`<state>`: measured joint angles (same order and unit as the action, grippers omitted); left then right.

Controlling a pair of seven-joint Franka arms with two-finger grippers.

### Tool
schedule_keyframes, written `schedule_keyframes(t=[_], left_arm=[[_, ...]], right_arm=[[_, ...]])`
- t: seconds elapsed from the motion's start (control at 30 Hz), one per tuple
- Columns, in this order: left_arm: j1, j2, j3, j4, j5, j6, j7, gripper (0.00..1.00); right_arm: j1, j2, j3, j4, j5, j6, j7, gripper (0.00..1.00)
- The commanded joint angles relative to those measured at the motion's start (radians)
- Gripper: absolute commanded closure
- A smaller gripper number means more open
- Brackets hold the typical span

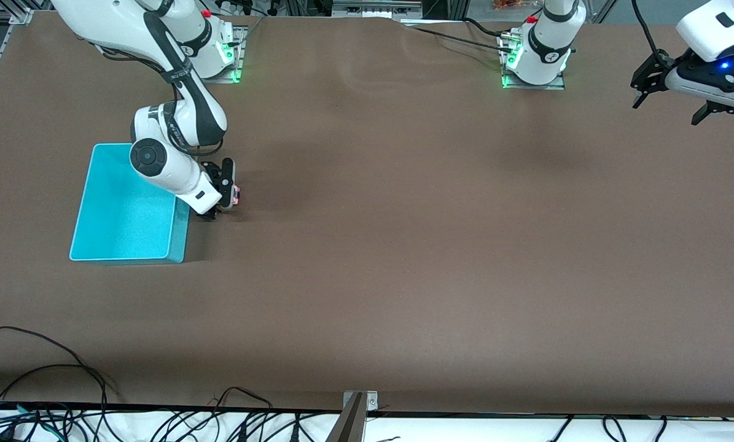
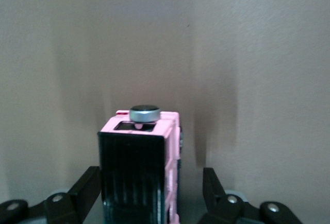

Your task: Wind and store pink jeep toy

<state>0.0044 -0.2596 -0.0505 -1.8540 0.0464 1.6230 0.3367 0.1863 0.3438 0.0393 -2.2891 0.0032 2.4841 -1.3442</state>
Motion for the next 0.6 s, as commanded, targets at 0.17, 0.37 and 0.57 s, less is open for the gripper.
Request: schedule_keyframes(t=[0.17,0.37,0.57], left_arm=[[0.046,0.030,-0.005,0.033,-0.103,-0.026,-0.123,0.00],[0.043,0.034,-0.003,0.033,-0.103,-0.026,-0.124,0.00],[0.025,0.043,0.008,0.036,-0.099,-0.026,-0.122,0.00]], right_arm=[[-0.004,-0.026,0.005,-0.027,0.015,0.012,-0.029,0.90],[0.001,-0.035,0.020,0.020,0.015,-0.022,-0.019,1.00],[0.002,-0.035,0.044,0.186,0.018,-0.198,-0.013,1.00]])
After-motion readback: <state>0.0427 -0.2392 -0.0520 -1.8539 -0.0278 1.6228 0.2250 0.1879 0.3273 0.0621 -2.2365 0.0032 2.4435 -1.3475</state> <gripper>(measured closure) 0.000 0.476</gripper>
